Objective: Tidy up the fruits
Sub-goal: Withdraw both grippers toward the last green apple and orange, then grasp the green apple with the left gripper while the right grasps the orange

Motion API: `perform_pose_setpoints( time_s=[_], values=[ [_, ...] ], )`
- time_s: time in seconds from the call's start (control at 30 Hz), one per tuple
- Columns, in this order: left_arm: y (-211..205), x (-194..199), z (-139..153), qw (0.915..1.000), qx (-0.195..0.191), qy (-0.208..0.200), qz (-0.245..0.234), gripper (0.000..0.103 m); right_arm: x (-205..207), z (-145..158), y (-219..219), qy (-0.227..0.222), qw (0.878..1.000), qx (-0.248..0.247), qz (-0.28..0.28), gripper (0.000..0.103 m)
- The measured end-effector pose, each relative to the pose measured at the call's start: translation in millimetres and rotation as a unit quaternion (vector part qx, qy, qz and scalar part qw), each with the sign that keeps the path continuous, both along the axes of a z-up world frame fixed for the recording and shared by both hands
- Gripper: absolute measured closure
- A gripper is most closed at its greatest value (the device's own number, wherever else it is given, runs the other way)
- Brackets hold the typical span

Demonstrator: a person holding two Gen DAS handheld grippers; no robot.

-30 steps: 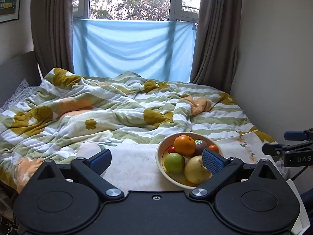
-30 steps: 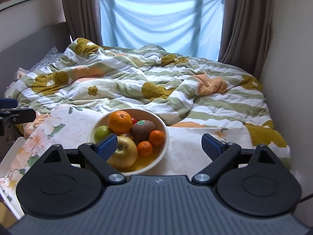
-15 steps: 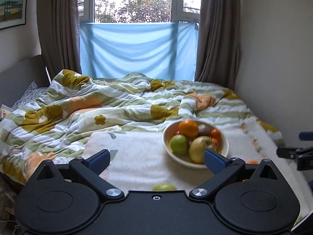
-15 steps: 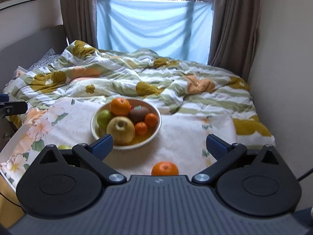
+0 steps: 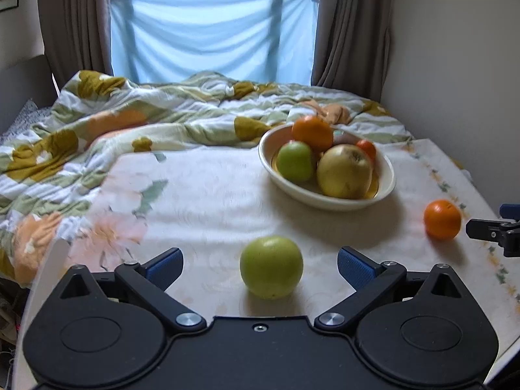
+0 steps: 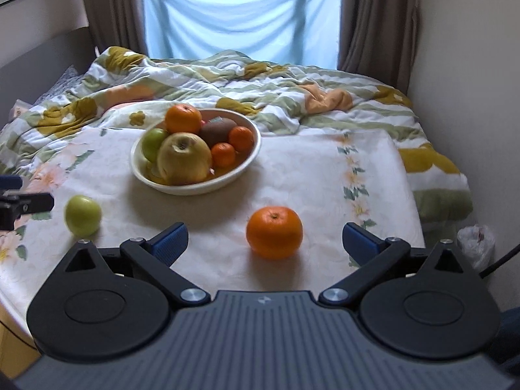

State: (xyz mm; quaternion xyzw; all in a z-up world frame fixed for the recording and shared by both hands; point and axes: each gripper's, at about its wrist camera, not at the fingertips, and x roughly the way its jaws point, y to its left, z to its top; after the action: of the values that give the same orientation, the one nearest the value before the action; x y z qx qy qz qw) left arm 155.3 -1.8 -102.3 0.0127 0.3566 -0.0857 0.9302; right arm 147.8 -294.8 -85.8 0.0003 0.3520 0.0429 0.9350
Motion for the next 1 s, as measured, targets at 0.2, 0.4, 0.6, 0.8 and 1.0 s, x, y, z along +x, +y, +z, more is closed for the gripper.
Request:
perform_pose_setpoints(
  time_s=[0.2, 0.4, 0.6, 0.8, 1.0],
  values=[
    [-4, 13, -24, 0.9999, 0.005, 0.008, 0.009, 0.005, 14, -36, -1, 0.019, 1.0, 0.006, -0.01, 0.0],
    [-10, 23, -33, 0.9996, 0.004, 0.029, 0.007, 0.016, 29, -48, -3, 0.034, 0.999, 0.01, -0.032, 0.0],
    [-13, 28, -37, 0.9991, -0.001, 0.041, 0.007, 0.039, 38, -53, -6, 0.044, 0.998, 0.021, -0.033, 0.0],
    [-12, 28, -37, 0.9989, -0.011, 0.043, 0.011, 0.043, 45, -57, -4, 0.047, 0.998, 0.019, -0.026, 0.0],
    [-10, 22, -35, 0.9987, -0.016, 0.044, 0.019, 0.043, 55, -61, -3, 0.054, 0.998, 0.015, -0.021, 0.003]
  ],
)
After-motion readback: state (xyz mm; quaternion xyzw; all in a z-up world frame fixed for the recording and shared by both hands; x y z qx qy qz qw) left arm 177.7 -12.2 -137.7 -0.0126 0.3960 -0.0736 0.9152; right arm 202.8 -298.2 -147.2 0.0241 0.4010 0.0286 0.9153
